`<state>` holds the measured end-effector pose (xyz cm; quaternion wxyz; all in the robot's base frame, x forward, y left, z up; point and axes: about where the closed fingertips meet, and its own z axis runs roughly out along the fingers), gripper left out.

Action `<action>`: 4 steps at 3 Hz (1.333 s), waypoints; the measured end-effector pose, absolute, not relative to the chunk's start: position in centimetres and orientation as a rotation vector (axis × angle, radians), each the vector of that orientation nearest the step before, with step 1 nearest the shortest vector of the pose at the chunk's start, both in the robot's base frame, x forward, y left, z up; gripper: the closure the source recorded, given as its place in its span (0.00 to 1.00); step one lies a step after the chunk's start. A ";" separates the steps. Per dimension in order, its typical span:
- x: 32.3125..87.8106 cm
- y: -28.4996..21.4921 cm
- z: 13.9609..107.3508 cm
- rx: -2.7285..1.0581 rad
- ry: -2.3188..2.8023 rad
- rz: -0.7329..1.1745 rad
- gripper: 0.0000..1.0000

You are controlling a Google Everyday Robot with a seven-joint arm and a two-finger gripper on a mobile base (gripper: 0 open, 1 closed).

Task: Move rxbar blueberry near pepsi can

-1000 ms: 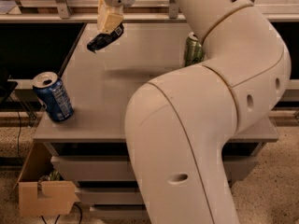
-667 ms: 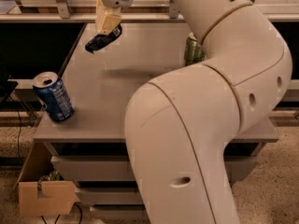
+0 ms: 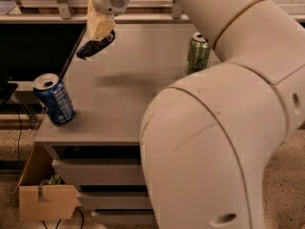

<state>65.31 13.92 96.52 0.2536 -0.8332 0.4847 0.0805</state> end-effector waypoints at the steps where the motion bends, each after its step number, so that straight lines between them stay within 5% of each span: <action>1: 63.5 14.3 95.4 -2.238 1.297 0.237 1.00; 4: 58.8 13.5 92.5 -2.159 1.308 0.275 1.00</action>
Offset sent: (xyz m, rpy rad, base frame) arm -0.0627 -0.0108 -0.0470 0.1207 0.0024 -0.0429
